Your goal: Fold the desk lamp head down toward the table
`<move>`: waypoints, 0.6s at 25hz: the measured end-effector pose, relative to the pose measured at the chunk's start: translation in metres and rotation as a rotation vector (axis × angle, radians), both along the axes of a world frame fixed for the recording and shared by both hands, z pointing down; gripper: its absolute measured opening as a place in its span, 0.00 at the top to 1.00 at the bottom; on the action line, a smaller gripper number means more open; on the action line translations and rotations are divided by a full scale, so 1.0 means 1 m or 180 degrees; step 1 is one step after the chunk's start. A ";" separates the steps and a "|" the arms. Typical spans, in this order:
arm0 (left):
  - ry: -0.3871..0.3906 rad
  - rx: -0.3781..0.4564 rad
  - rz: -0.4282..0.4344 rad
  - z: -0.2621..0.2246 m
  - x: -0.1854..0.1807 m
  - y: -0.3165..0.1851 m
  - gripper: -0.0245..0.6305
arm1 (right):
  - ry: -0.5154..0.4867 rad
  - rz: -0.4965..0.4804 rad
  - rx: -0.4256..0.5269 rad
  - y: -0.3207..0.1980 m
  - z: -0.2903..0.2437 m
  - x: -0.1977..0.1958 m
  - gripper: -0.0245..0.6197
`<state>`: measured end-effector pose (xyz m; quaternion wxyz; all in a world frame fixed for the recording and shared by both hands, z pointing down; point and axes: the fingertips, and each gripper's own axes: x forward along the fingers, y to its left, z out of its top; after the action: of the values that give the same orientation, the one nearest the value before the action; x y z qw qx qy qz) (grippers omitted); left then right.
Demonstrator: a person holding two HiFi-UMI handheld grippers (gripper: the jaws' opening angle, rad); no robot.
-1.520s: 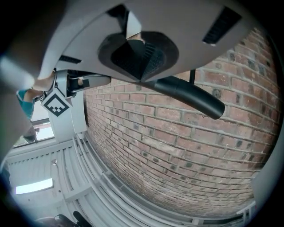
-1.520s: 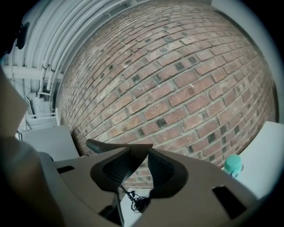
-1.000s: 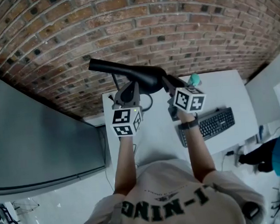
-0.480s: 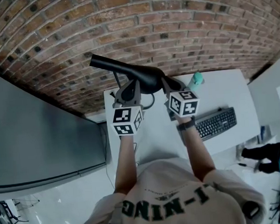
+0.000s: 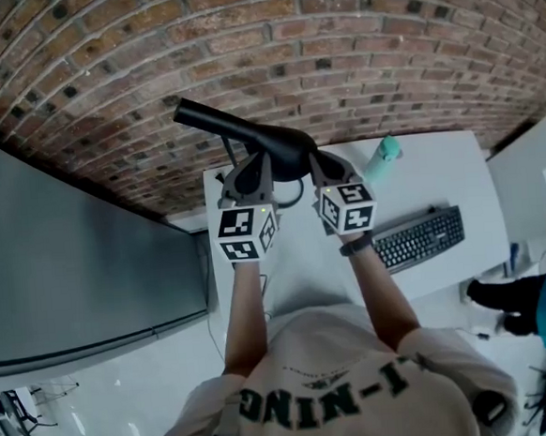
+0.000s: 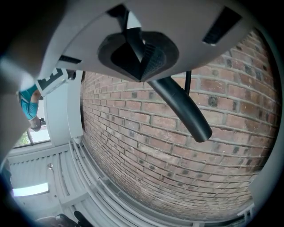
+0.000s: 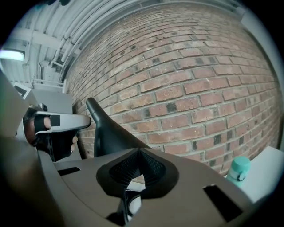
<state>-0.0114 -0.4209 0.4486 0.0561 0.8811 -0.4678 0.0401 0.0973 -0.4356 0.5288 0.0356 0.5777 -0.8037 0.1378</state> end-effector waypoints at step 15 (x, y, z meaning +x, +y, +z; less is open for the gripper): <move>-0.0047 -0.0002 -0.0183 0.003 -0.025 0.011 0.97 | 0.0075 0.0005 0.0077 0.004 0.012 -0.010 0.94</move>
<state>-0.0367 -0.4095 0.4512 0.0540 0.8670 -0.4933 0.0451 0.0873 -0.4316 0.5407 0.0379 0.5803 -0.8044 0.1213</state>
